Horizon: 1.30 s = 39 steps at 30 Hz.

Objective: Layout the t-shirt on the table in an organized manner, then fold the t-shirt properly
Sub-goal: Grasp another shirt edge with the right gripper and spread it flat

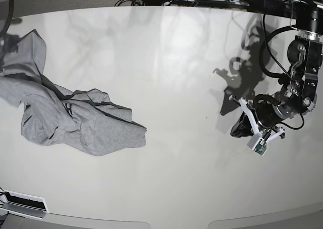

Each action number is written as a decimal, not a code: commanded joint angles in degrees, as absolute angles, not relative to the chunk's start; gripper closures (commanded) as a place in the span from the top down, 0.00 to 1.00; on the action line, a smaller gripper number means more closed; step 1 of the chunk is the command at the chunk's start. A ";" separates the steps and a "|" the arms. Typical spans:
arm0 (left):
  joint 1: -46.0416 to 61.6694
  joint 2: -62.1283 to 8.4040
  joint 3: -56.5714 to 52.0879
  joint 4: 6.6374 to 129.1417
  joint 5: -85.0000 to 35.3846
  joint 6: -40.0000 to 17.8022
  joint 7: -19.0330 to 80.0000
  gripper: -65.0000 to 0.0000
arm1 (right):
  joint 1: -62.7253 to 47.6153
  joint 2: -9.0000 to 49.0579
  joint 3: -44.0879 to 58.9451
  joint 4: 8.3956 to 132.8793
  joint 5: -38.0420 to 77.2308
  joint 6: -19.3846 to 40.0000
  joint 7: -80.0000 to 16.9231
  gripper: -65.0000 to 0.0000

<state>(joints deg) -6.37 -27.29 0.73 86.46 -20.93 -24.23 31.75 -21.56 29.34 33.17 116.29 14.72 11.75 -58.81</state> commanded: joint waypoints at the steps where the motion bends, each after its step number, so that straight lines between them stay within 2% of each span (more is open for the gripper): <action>1: -7.33 -27.94 0.32 87.35 -21.45 -23.99 30.50 0.00 | -20.60 30.65 33.91 117.03 12.78 11.27 -57.60 0.65; 5: -7.33 -27.94 0.32 87.35 -21.47 -23.99 30.48 0.00 | -17.45 30.85 33.91 117.03 9.69 8.32 -57.58 0.67; 7: -7.33 -27.94 0.32 87.35 -21.45 -24.01 30.48 0.00 | -15.59 30.83 33.91 117.03 15.38 11.07 -57.60 0.67; 11: -7.33 -27.94 0.32 87.35 -21.45 -24.01 30.50 0.00 | -12.23 30.44 33.56 117.01 33.45 20.21 -55.79 0.67; 14: -7.33 -27.94 0.32 87.35 -21.45 -24.01 30.52 0.00 | -8.86 29.26 31.38 115.96 36.40 23.18 -52.12 0.67; 16: -7.33 -27.94 0.32 87.35 -21.47 -23.99 30.52 0.00 | -5.96 29.04 28.21 113.32 36.03 23.14 -51.64 0.67; 21: -7.33 -27.94 0.32 87.35 -21.69 -24.01 31.38 0.00 | 3.73 29.04 16.86 98.13 36.05 25.63 -51.59 0.67; 27: -7.33 -27.92 0.32 87.35 -21.65 -24.01 31.55 0.00 | 18.24 28.27 5.13 74.72 36.05 25.85 -50.09 0.67; 35: -7.33 -27.92 0.32 87.35 -21.67 -24.01 31.55 0.00 | 31.70 24.05 2.98 44.97 35.79 27.07 -51.57 0.67; 39: -7.33 -27.94 0.32 87.35 -21.67 -24.01 31.53 0.00 | 33.15 23.81 2.98 38.09 34.20 27.07 -47.75 0.65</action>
<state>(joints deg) -6.35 -27.29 0.73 86.46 -20.97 -24.23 32.84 30.98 22.76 2.72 37.28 33.65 26.87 -48.34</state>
